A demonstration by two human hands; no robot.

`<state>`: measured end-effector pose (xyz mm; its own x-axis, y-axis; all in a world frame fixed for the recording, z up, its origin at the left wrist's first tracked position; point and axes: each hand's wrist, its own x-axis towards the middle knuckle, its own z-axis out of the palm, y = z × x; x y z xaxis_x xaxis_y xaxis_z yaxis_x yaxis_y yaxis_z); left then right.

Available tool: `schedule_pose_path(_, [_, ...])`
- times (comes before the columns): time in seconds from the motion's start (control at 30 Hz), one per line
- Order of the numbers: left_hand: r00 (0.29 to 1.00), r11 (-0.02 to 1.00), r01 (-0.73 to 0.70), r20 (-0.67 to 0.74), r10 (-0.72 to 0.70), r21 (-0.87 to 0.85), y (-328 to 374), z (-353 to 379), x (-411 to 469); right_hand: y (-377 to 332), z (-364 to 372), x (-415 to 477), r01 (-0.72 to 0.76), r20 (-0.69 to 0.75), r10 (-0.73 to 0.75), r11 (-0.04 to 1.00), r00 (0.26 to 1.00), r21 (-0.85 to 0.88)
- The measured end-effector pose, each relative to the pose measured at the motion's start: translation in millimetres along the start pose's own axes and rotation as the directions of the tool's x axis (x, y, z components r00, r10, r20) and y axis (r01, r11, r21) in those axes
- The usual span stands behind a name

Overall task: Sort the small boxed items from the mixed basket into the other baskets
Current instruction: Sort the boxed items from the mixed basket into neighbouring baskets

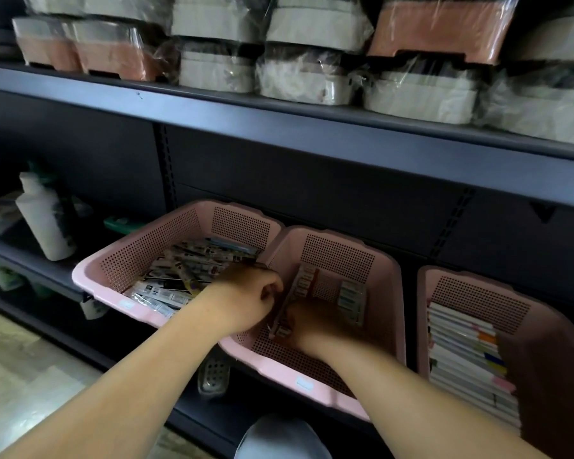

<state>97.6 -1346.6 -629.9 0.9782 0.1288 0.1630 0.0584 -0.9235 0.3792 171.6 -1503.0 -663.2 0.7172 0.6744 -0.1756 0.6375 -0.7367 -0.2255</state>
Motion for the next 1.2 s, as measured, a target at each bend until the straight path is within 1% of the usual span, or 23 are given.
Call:
schedule_pose_path(0.33, [1.0, 1.0, 0.005, 0.004, -0.005, -0.007, -2, 2, 0, 0, 0, -1, 0.015, -0.001, -0.015, 1.0, 1.0, -0.008])
schedule_pose_path(0.5, [0.999, 0.999, 0.033, 0.042, -0.033, -0.006, 1, -1, 0, 2, -12, -9, 0.025, 0.02, -0.027, 0.996, 0.999, 0.091])
schedule_pose_path(0.57, [0.998, 1.0, 0.025, 0.06, -0.026, 0.012, 5, -4, 0, 7, -23, -14, 0.032, 0.006, -0.033, 0.99, 0.999, 0.14])
schedule_pose_path(0.7, [0.996, 0.998, 0.015, 0.084, -0.02, 0.058, 19, -11, 3, 26, -53, -26, 0.058, -0.1, -0.043, 0.987, 0.994, 0.149])
schedule_pose_path(0.87, [0.996, 0.993, -0.048, 0.081, 0.039, 0.108, 50, -18, 13, 60, -86, -47, 0.0, -0.191, 0.047, 0.971, 0.98, 0.239])
schedule_pose_path(0.97, [0.994, 0.986, -0.101, 0.062, 0.094, 0.135, 77, -19, 21, 88, -100, -64, -0.029, -0.285, 0.072, 0.988, 0.956, 0.153])
schedule_pose_path(1.03, [0.99, 0.976, -0.139, 0.035, 0.135, 0.168, 99, -17, 27, 110, -106, -80, -0.047, -0.344, 0.089, 0.99, 0.935, 0.131])
schedule_pose_path(1.13, [0.978, 0.954, -0.21, 0.025, 0.209, 0.216, 138, -8, 35, 143, -113, -111, -0.054, -0.421, 0.083, 0.995, 0.903, 0.08])
schedule_pose_path(1.2, [0.968, 0.942, -0.245, 0.012, 0.249, 0.23, 164, 2, 43, 166, -118, -135, -0.089, -0.465, 0.091, 0.996, 0.88, 0.028])
